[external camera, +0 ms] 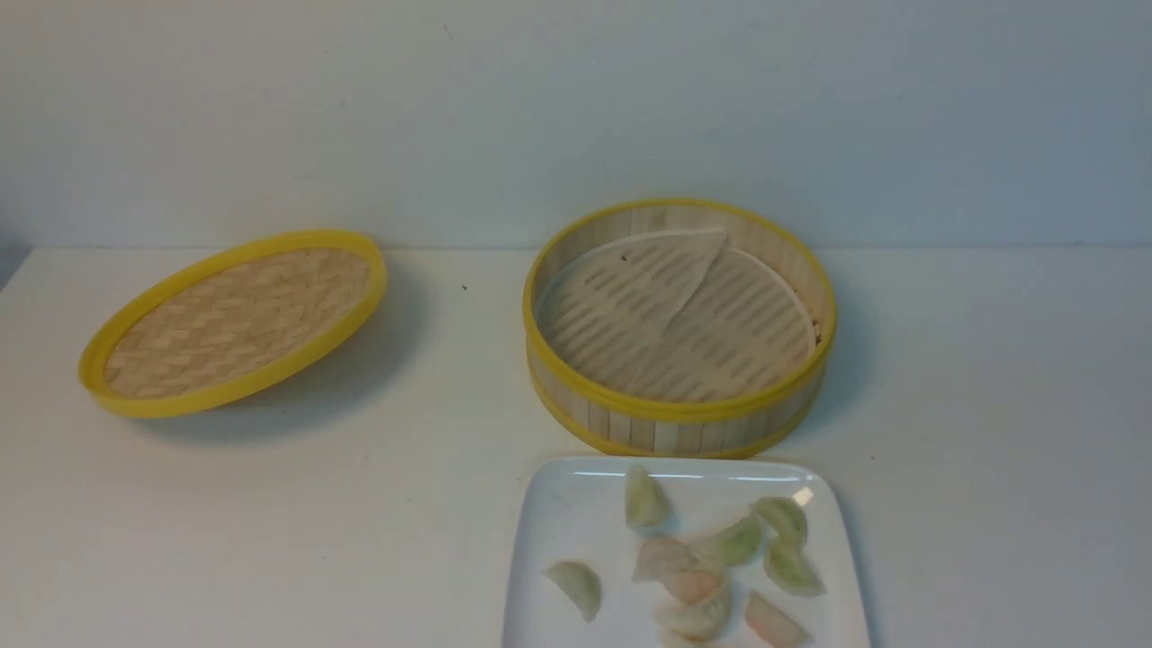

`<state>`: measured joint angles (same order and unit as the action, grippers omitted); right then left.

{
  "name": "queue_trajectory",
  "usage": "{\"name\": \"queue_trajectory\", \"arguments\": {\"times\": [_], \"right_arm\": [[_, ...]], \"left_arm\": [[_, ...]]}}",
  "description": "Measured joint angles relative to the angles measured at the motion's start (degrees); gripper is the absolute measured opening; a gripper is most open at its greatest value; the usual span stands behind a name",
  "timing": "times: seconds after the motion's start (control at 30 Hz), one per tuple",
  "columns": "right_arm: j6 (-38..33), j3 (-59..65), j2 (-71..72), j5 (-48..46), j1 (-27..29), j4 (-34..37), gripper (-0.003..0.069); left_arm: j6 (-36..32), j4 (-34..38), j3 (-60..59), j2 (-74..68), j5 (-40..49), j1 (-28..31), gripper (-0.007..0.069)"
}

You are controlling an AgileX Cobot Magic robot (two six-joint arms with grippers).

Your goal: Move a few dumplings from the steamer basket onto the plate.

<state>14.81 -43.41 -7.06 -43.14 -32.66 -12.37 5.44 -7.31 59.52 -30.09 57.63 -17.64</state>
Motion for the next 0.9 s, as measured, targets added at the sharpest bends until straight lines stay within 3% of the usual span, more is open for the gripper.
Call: {"name": "queue_trajectory", "arguments": {"times": [0.23,0.9], "right_arm": [[0.3,1.8,4.9,7.2,0.0,4.8,-0.0014],[-0.6,4.9,8.3,4.2,0.0,4.8,-0.0014]], "left_arm": [[0.0,0.0,0.0,0.0,0.6,0.0,0.0008],[0.0,-1.4,-6.9,8.6,0.1,0.1,0.0008]]}}
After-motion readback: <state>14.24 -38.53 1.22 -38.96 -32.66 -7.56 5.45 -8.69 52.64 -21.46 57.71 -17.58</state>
